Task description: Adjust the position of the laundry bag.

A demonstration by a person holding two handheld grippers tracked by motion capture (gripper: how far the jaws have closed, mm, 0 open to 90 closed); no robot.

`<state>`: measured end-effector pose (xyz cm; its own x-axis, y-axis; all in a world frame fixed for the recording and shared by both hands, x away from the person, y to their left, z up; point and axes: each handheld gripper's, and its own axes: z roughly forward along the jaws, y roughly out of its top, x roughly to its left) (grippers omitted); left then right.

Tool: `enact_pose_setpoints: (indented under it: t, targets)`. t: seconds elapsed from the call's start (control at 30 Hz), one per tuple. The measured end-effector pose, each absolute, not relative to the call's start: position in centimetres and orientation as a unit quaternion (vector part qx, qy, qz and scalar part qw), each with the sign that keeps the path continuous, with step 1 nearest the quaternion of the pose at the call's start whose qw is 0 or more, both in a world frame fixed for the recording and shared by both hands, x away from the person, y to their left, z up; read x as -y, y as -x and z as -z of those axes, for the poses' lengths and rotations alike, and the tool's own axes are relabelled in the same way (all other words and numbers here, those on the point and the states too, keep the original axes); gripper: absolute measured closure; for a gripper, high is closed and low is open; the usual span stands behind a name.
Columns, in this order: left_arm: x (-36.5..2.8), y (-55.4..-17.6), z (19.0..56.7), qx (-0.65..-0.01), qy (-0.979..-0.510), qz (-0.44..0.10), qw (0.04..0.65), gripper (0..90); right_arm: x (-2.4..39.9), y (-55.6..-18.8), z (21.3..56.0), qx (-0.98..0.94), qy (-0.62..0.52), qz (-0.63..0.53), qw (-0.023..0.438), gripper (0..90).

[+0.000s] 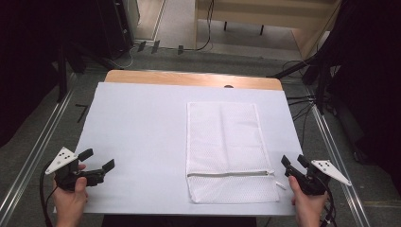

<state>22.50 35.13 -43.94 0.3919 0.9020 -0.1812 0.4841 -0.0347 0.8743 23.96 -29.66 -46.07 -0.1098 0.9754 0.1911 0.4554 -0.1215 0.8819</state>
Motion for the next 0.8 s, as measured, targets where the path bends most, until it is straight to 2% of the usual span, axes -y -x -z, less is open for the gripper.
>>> enact_pose_setpoints:
  t: [0.1, 0.2, 0.3, 0.33, 0.4, 0.47, 0.5, 0.57, 0.63, 0.8]
  targets:
    - [-34.3, -22.5, 43.9, -0.5, -0.691, -0.216, 0.474, 2.8, 29.9, -23.7, 46.1, -0.593, -0.601, -0.45, 0.291, 37.9]
    - [-33.4, -22.5, 44.0, -0.507, -0.69, -0.219, 0.468, 14.4, 30.0, -23.6, 46.1, -0.595, -0.602, -0.454, 0.279, 38.6]
    - [-31.8, -22.6, 44.1, -0.506, -0.693, -0.225, 0.461, 22.2, 29.8, -23.6, 46.0, -0.596, -0.6, -0.458, 0.273, 39.8]
    - [-30.9, -22.8, 44.1, -0.509, -0.695, -0.229, 0.454, 22.2, 29.6, -23.6, 46.0, -0.599, -0.596, -0.459, 0.274, 39.6]
    - [-30.0, -23.0, 44.3, -0.509, -0.697, -0.228, 0.45, 32.5, 29.0, -23.6, 45.8, -0.611, -0.584, -0.448, 0.291, 39.4]
    - [-28.8, -23.4, 44.4, -0.506, -0.706, -0.215, 0.447, 35.3, 28.6, -23.6, 45.8, -0.613, -0.583, -0.445, 0.294, 38.6]
    - [-27.4, -23.7, 44.5, -0.506, -0.713, -0.203, 0.441, 42.6, 28.4, -23.6, 45.9, -0.614, -0.586, -0.445, 0.286, 36.1]
    - [-26.7, -24.0, 44.6, -0.505, -0.717, -0.194, 0.439, 45.9, 28.3, -23.7, 45.9, -0.614, -0.585, -0.446, 0.285, 35.3]
    - [-25.1, -24.5, 44.8, -0.494, -0.734, -0.168, 0.434, 55.4, 28.2, -23.7, 46.0, -0.621, -0.579, -0.443, 0.287, 34.8]
    - [-21.6, -26.0, 44.9, -0.491, -0.749, -0.141, 0.422, 60.2, 28.4, -23.6, 46.0, -0.613, -0.584, -0.448, 0.289, 33.4]
